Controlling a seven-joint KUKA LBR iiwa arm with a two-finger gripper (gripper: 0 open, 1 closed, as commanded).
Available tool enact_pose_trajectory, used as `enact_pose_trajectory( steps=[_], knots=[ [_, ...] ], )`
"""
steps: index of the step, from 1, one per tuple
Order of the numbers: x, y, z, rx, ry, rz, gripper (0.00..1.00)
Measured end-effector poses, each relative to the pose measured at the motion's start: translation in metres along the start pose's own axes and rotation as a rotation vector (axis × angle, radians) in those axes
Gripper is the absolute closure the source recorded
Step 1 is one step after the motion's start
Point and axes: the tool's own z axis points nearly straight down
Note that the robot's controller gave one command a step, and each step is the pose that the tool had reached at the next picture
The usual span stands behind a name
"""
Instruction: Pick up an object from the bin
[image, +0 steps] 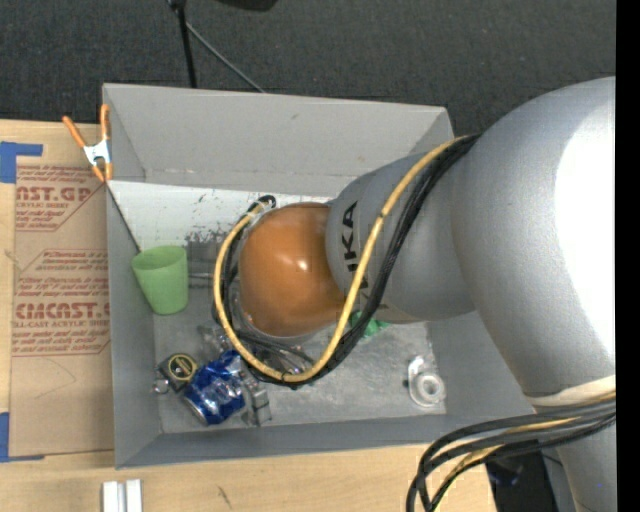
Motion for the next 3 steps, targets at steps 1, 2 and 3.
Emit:
enact_pose_trajectory(
  steps=[1, 2, 3],
  knots=[
    [-0.005, -0.007, -0.002, 0.0, 0.002, -0.142, 0.0],
    [-0.003, -0.004, 0.031, -0.001, 0.002, -0.308, 0.0],
    [-0.003, -0.003, 0.031, -0.003, 0.001, -0.307, 0.0]
  ],
)
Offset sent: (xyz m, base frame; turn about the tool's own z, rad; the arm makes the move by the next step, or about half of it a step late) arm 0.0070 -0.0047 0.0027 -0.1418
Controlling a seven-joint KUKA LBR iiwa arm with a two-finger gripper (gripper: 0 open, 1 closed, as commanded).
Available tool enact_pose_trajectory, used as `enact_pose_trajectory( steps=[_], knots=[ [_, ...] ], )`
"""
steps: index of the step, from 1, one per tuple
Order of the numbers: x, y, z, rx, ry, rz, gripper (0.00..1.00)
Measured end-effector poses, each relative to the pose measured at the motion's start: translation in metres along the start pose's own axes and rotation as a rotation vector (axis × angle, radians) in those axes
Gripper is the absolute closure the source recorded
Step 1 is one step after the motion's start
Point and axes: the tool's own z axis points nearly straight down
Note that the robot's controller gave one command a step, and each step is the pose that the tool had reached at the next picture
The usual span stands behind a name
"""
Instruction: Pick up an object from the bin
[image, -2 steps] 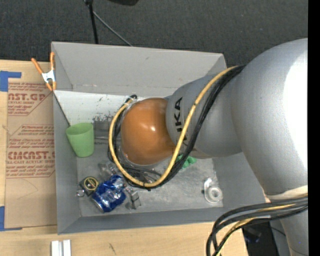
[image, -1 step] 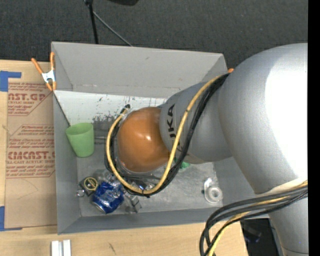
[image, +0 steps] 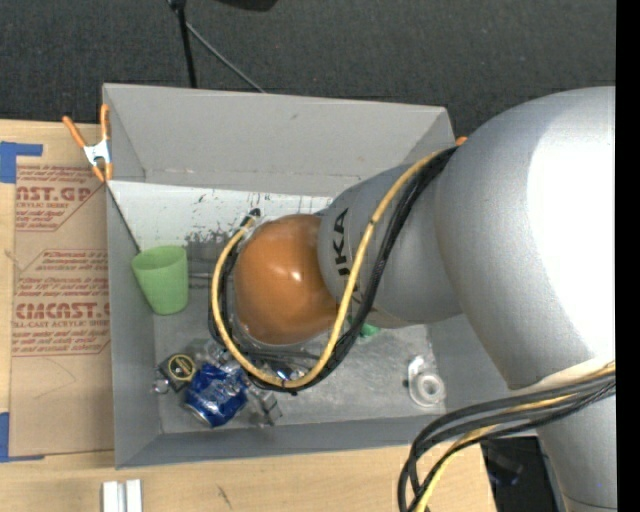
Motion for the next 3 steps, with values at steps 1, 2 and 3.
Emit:
enact_pose_trajectory(
  steps=[1, 2, 3],
  knots=[
    [-0.001, -0.001, 0.0, 0.001, -0.004, 0.001, 1.0],
    [-0.003, 0.0, -0.065, 0.005, -0.004, 0.001, 1.0],
    [-0.005, 0.0, -0.094, 0.004, -0.002, 0.001, 1.0]
  ],
)
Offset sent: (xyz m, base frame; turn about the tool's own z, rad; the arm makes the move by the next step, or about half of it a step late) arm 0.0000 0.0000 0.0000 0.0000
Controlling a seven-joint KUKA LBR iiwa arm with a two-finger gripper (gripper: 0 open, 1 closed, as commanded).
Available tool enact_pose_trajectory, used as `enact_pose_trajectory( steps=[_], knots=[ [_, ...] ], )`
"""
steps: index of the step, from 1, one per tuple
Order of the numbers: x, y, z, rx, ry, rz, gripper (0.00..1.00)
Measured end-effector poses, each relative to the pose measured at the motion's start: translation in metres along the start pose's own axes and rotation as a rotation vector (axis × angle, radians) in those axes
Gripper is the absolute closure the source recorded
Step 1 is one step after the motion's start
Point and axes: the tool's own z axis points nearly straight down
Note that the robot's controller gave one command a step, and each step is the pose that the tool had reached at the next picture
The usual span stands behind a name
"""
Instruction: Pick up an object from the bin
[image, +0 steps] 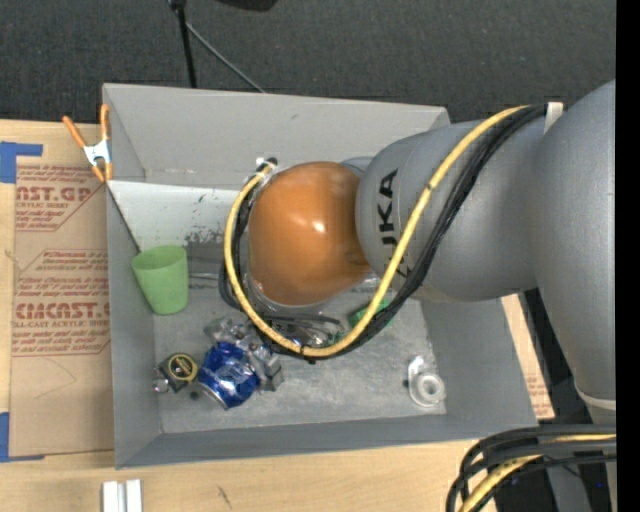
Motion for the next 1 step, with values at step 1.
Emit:
enact_pose_trajectory(
  steps=[1],
  knots=[
    [-0.0013, 0.0003, -0.0209, 0.0, 0.001, 0.0, 1.0]
  ],
)
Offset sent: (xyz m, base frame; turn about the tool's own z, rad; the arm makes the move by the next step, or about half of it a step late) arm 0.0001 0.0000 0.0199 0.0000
